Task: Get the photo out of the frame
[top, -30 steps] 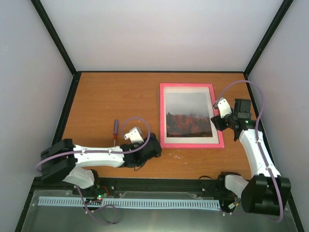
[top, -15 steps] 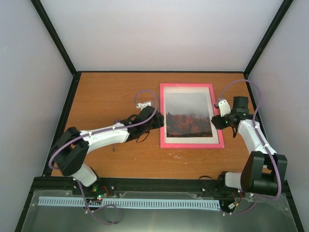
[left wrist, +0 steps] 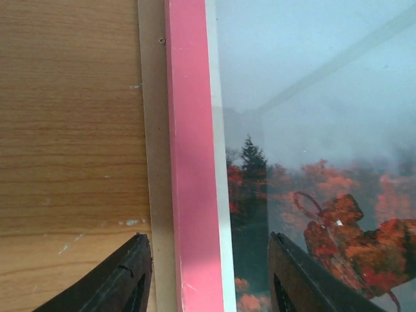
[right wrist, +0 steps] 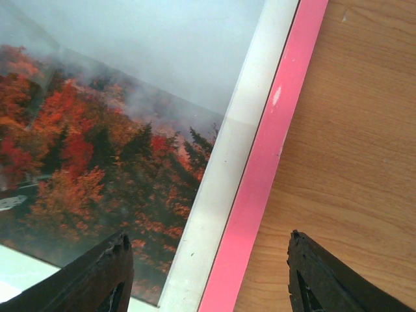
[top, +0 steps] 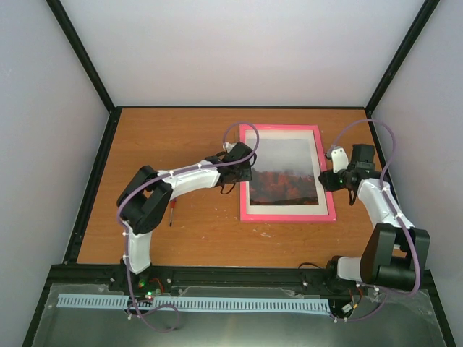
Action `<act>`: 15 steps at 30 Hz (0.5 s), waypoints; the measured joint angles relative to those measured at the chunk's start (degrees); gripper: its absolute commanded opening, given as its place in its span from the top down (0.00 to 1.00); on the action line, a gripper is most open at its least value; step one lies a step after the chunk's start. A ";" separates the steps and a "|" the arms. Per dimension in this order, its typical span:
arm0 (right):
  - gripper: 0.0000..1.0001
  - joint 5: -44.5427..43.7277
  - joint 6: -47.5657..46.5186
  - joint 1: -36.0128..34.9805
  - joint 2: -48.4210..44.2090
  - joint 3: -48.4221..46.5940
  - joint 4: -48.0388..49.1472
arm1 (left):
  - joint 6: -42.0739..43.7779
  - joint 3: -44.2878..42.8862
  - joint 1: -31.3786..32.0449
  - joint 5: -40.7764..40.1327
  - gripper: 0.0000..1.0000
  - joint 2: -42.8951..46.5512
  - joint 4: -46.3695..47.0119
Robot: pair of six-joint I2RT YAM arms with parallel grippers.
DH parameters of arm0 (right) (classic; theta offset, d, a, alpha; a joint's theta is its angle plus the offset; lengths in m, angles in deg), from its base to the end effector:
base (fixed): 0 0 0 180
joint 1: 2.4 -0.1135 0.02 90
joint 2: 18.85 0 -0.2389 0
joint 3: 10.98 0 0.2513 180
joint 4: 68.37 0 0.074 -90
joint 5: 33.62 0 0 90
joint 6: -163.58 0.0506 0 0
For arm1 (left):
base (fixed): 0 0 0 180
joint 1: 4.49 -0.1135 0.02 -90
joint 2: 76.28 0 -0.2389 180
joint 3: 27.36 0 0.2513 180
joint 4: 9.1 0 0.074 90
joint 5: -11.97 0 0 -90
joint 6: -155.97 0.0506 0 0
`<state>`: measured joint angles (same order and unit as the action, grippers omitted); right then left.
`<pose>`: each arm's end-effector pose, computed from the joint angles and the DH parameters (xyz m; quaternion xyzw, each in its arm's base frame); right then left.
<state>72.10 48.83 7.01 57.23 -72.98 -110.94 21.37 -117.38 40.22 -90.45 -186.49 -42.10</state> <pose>0.2723 -0.0312 0.1817 -0.1655 0.9352 0.0417 0.3102 0.3007 -0.2824 0.1521 -0.0332 0.9433 -0.1476 0.2954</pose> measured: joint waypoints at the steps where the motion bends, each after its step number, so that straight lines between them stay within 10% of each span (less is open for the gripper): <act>1: 0.35 0.26 0.22 0.02 -0.63 -0.07 -0.46 | 0.24 -1.01 -0.04 -0.09 0.52 -0.90 -0.94; 15: 0.33 8.44 8.28 0.24 -22.08 2.49 -2.93 | 1.84 -10.69 -0.26 -1.53 0.68 -11.47 -9.94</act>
<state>80.54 57.11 7.25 35.15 -70.48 -113.87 23.21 -128.07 39.96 -91.98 -197.97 -52.04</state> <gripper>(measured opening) 0.673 0.353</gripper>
